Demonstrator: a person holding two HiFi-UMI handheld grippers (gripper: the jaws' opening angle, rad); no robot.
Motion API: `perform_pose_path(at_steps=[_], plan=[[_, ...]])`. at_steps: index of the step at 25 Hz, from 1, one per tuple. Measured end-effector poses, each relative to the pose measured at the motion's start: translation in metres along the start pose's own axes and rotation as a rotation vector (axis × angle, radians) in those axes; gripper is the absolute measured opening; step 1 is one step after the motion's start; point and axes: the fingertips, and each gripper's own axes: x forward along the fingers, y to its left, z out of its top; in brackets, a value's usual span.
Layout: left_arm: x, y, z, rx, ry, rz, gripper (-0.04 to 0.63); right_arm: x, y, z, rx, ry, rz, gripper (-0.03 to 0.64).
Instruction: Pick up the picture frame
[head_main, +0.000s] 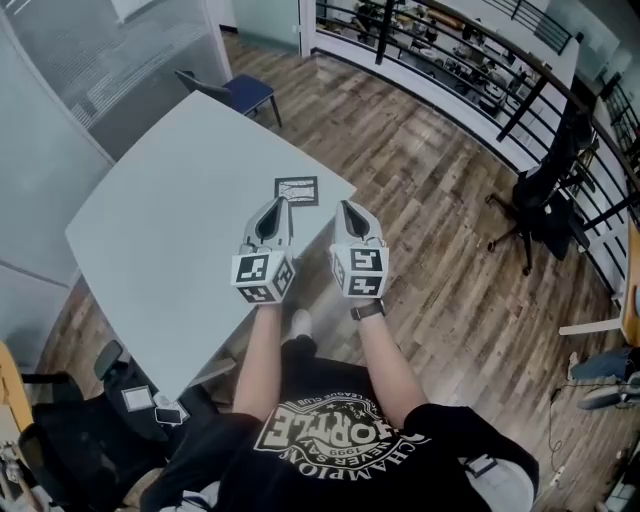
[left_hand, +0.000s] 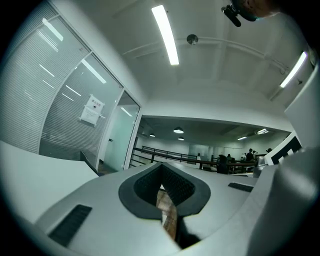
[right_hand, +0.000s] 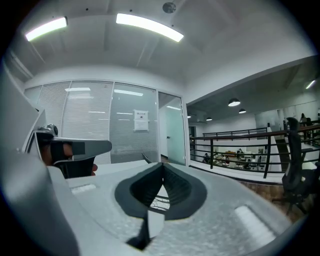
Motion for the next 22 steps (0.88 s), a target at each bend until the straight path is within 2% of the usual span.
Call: perform_pose_path(at_steps=[7,14,22], plan=[[0.067,0.061,-0.013,-0.033,0.046,-0.051,0.005,0.093,0.005,-0.005,0.015,0.038,-0.018,-0.002],[0.098,0.112,-0.048,-0.056,0.130,-0.062,0.005,0.148,0.032,-0.034,0.032,0.097,0.000,-0.002],[0.142,0.145,-0.105,-0.069,0.252,-0.037,0.005,0.197,-0.007,-0.079,0.083,0.195,-0.043,-0.002]])
